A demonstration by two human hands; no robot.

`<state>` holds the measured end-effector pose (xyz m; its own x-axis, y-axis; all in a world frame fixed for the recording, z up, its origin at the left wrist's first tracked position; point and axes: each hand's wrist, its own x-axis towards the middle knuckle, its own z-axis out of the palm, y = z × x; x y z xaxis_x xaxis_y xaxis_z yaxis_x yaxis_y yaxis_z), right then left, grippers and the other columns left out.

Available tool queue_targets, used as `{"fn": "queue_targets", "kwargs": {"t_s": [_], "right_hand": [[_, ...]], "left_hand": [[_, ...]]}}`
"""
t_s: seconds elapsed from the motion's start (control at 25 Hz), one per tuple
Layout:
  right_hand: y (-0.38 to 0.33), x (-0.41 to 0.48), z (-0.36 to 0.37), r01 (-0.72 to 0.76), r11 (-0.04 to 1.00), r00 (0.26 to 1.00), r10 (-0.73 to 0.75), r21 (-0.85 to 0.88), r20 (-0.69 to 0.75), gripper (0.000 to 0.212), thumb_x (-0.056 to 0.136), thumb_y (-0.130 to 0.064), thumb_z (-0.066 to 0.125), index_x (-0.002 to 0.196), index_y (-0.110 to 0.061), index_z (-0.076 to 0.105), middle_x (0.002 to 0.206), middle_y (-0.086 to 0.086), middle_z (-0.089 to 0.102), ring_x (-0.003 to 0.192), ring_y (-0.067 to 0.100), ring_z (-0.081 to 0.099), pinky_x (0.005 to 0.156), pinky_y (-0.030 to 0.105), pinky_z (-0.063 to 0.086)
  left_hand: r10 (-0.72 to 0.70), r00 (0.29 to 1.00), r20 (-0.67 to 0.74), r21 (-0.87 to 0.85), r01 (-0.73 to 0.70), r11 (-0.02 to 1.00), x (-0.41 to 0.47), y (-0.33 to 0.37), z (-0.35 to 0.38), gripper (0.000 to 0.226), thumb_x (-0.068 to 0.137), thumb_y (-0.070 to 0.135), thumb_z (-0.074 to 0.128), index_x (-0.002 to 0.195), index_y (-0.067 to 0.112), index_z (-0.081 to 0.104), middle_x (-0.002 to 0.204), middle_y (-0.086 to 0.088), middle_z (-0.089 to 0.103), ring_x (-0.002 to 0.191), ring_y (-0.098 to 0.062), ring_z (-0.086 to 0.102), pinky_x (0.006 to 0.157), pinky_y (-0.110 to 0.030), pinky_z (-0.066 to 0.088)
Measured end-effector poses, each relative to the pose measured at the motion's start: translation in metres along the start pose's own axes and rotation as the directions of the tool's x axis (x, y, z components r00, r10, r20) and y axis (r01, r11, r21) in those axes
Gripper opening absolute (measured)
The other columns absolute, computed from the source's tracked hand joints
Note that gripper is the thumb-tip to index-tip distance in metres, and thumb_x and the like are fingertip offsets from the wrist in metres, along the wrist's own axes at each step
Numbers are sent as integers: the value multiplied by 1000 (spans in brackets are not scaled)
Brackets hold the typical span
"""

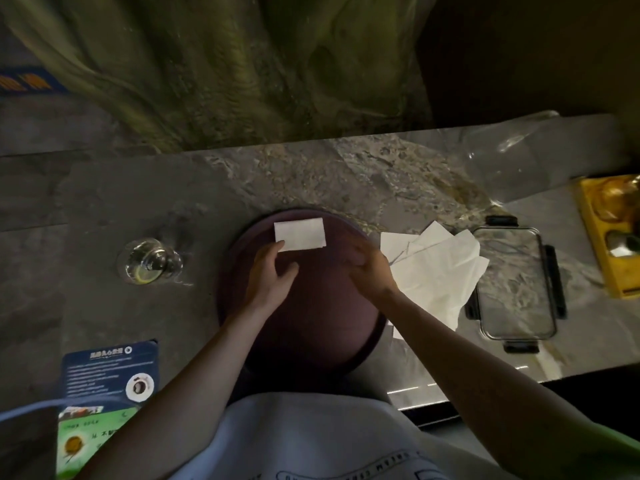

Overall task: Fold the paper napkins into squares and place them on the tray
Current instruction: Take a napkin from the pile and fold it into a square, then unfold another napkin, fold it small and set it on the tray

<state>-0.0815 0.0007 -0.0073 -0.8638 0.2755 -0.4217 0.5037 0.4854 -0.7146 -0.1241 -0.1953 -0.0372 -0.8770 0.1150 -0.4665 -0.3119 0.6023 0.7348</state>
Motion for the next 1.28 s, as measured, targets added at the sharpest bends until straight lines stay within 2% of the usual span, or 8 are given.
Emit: {"fn": "queue_targets", "kwargs": {"t_s": [0.16, 0.32, 0.52, 0.68, 0.88, 1.08, 1.2, 1.28], "right_hand": [[22, -32, -26, -3, 999, 995, 8, 52, -96, 46, 80, -8, 61, 125, -18, 60, 113, -5, 63, 102, 15, 60, 84, 29, 50], [54, -61, -51, -65, 994, 980, 81, 93, -182, 55, 85, -10, 67, 136, -14, 49, 136, 6, 51, 119, 18, 52, 91, 32, 48], [99, -82, -79, -143, 985, 945, 166, 101, -283, 57, 84, -14, 71, 135, -15, 48, 138, 9, 49, 123, 23, 51, 98, 42, 49], [127, -86, -92, -203, 974, 928, 225, 102, -298, 57, 84, -18, 71, 135, -15, 48, 137, 11, 49, 122, 25, 52, 98, 45, 50], [148, -75, -99, -272, 957, 907, 290, 100, -305, 62, 82, -22, 74, 137, -13, 48, 139, 14, 45, 125, 30, 50, 104, 44, 46], [158, -73, -99, -251, 955, 947, 210, -155, -242, 67, 83, -30, 74, 140, -14, 44, 138, 11, 42, 129, 29, 41, 103, 39, 43], [169, -70, -98, -242, 946, 955, 194, -214, -223, 59, 85, -27, 72, 137, -14, 49, 135, 10, 46, 126, 30, 43, 99, 43, 48], [176, -67, -99, -231, 947, 956, 177, -225, -233, 44, 87, -23, 68, 128, -13, 58, 128, 10, 52, 121, 31, 48, 92, 44, 51]], "left_hand": [[84, 996, 3, -49, -84, 995, -28, 18, 21, 51, 85, 19, 69, 133, 13, 52, 136, -6, 52, 120, -17, 53, 102, -35, 45], [163, 980, 110, -52, -159, 986, -52, 34, 53, 53, 82, 20, 73, 131, 15, 53, 135, -4, 54, 120, -17, 54, 101, -36, 46], [143, 970, 197, -28, -140, 990, -74, 48, 101, 56, 79, 19, 76, 130, 16, 53, 132, -3, 56, 118, -18, 55, 100, -38, 47], [69, 974, 215, 26, -76, 997, -78, 65, 135, 62, 78, 20, 77, 134, 14, 50, 133, -8, 55, 120, -21, 54, 100, -31, 44], [-31, 990, 141, 65, 22, 998, -69, 77, 167, 64, 77, 22, 78, 133, 14, 49, 132, -10, 55, 118, -24, 56, 100, -36, 45], [-11, 1000, 24, 71, 9, 997, -62, 85, 187, 50, 79, 15, 75, 124, 13, 55, 123, -9, 59, 103, -22, 61, 91, -35, 51], [-29, 1000, 7, 44, 28, 999, -64, 87, 195, 39, 84, 7, 69, 121, 11, 58, 118, -7, 62, 95, -15, 60, 81, -25, 48], [-12, 999, -30, 46, 13, 999, -65, 84, 200, 31, 85, 3, 66, 115, 11, 63, 113, -9, 65, 95, -18, 63, 80, -24, 48]]}}
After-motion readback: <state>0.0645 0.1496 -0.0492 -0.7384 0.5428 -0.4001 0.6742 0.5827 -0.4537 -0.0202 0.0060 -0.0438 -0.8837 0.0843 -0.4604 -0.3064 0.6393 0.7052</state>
